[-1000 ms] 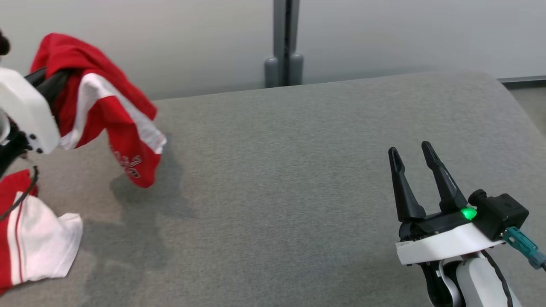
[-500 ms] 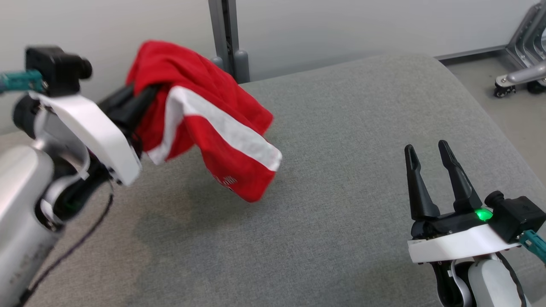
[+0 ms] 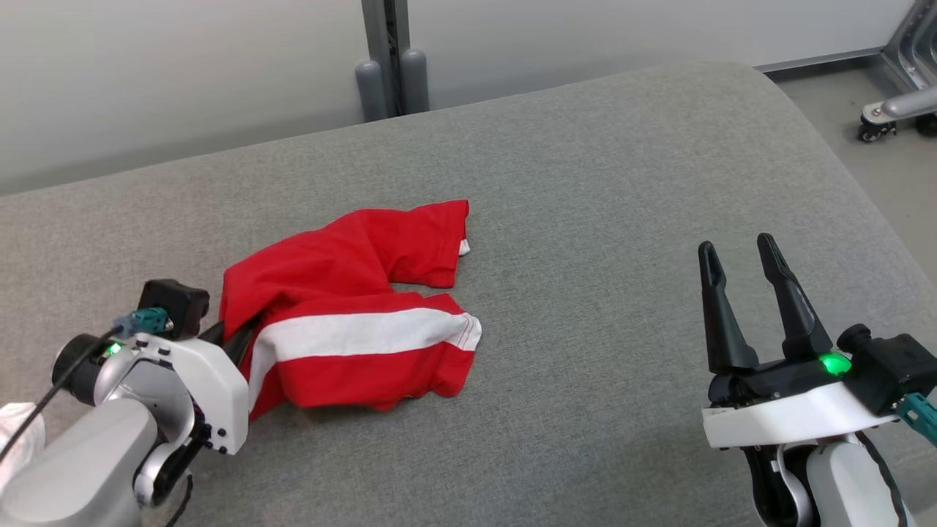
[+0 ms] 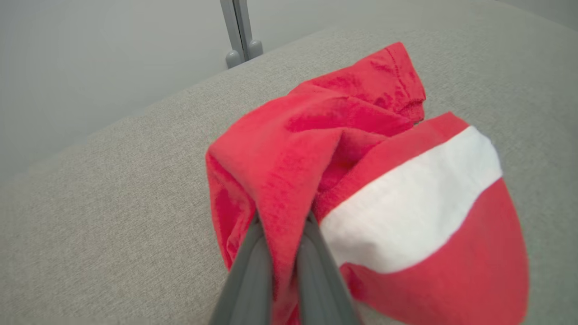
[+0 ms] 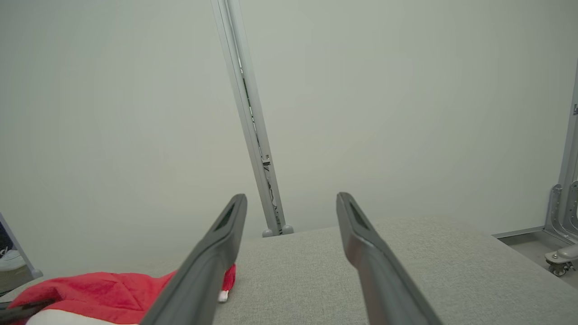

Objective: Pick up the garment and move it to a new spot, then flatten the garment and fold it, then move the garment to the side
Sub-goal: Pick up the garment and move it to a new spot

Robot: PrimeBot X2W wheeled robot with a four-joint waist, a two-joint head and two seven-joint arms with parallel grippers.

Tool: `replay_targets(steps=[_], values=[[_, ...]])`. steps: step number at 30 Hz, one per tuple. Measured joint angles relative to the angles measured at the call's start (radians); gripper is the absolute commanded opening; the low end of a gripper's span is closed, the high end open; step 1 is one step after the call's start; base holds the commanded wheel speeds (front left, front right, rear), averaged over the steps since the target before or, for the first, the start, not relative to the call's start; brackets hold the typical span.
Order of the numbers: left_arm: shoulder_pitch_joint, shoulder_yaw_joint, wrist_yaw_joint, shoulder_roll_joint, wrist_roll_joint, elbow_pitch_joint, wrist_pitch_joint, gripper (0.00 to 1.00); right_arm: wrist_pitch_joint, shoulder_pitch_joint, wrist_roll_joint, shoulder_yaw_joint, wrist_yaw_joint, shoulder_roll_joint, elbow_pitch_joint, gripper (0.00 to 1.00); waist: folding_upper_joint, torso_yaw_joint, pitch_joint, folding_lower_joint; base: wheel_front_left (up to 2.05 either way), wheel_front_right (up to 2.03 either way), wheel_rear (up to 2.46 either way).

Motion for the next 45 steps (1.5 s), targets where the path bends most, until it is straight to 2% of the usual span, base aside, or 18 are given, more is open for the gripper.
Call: replay_targets(steps=[1, 2, 3, 4, 5, 13, 18, 21, 26, 31, 36, 39, 40, 45], values=[[0.002, -0.001, 0.005, -0.014, 0.004, 0.028, -0.014, 0.0, 0.0, 0.0, -0.001, 0.001, 0.0, 0.0, 0.001, 1.0, 0.0, 0.004, 0.0, 0.0, 0.0, 0.0, 0.0], [0.003, -0.001, 0.009, -0.03, 0.004, 0.053, -0.027, 0.12, 0.0, 0.0, -0.001, 0.003, 0.0, 0.0, 0.003, 1.0, 0.0, 0.009, 0.0, 0.0, 0.0, 0.0, 0.0], [0.004, -0.002, 0.007, -0.042, 0.002, 0.073, -0.037, 0.37, 0.0, 0.0, -0.001, 0.005, 0.0, 0.0, 0.004, 1.0, 0.0, 0.014, -0.001, 0.0, 0.0, 0.0, 0.0], [0.006, 0.0, 0.0, -0.056, -0.004, 0.095, -0.048, 0.57, 0.0, 0.0, -0.001, 0.008, 0.0, 0.0, 0.006, 1.0, 0.0, 0.019, -0.002, 0.0, 0.0, 0.0, 0.0], [0.008, -0.001, -0.01, -0.069, -0.009, 0.114, -0.058, 1.0, 0.0, 0.0, -0.002, 0.009, 0.0, 0.0, 0.009, 1.0, 0.0, 0.024, -0.003, 0.0, 0.0, 0.0, 0.0], [-0.007, 0.009, -0.046, -0.118, -0.012, 0.195, -0.136, 1.0, 0.0, -0.001, -0.018, 0.007, 0.0, 0.0, 0.018, 1.0, 0.0, 0.063, -0.019, 0.0, 0.0, 0.0, 0.0], [-0.007, 0.038, -0.051, -0.116, -0.027, 0.186, -0.186, 1.0, 0.0, 0.001, -0.022, 0.009, 0.0, 0.0, 0.025, 1.0, 0.0, 0.085, -0.037, 0.0, 0.0, 0.0, 0.0], [-0.005, 0.06, -0.04, -0.104, -0.027, 0.153, -0.234, 1.0, 0.0, 0.003, -0.026, 0.005, 0.0, 0.0, 0.026, 1.0, 0.0, 0.098, -0.046, 0.0, 0.0, 0.0, 0.0], [0.03, 0.12, 0.008, -0.086, -0.028, 0.055, -0.28, 1.0, 0.0, 0.008, -0.036, -0.002, 0.0, 0.0, 0.021, 1.0, 0.0, 0.123, -0.057, 0.0, 0.0, 0.0, 0.0], [0.123, 0.244, 0.072, -0.062, 0.003, -0.08, -0.292, 1.0, 0.0, 0.018, -0.045, -0.015, 0.0, 0.0, 0.01, 1.0, 0.0, 0.147, -0.062, 0.0, 0.0, 0.0, 0.0], [0.29, 0.448, 0.108, -0.098, 0.126, -0.239, -0.295, 1.0, 0.0, 0.03, -0.044, -0.017, 0.0, 0.0, -0.002, 1.0, 0.0, 0.163, -0.061, 0.0, 0.0, 0.0, 0.0], [0.395, 0.544, 0.104, -0.144, 0.203, -0.287, -0.295, 1.0, 0.0, 0.044, -0.045, -0.022, 0.0, 0.0, -0.005, 1.0, 0.0, 0.172, -0.061, 0.0, 0.0, 0.0, 0.0], [0.395, 0.544, 0.104, -0.144, 0.203, -0.287, -0.295, 1.0, 0.0, 0.044, -0.045, -0.022, 0.0, 0.0, -0.005, 1.0, 0.0, 0.172, -0.061, 0.0, 0.0, 0.0, 0.0], [0.5, 0.675, 0.074, -0.239, 0.317, -0.335, -0.295, 1.0, 0.0, 0.065, -0.058, -0.032, 0.0, 0.001, -0.013, 1.0, 0.0, 0.188, -0.067, 0.0, 0.0, 0.0, 0.0]])
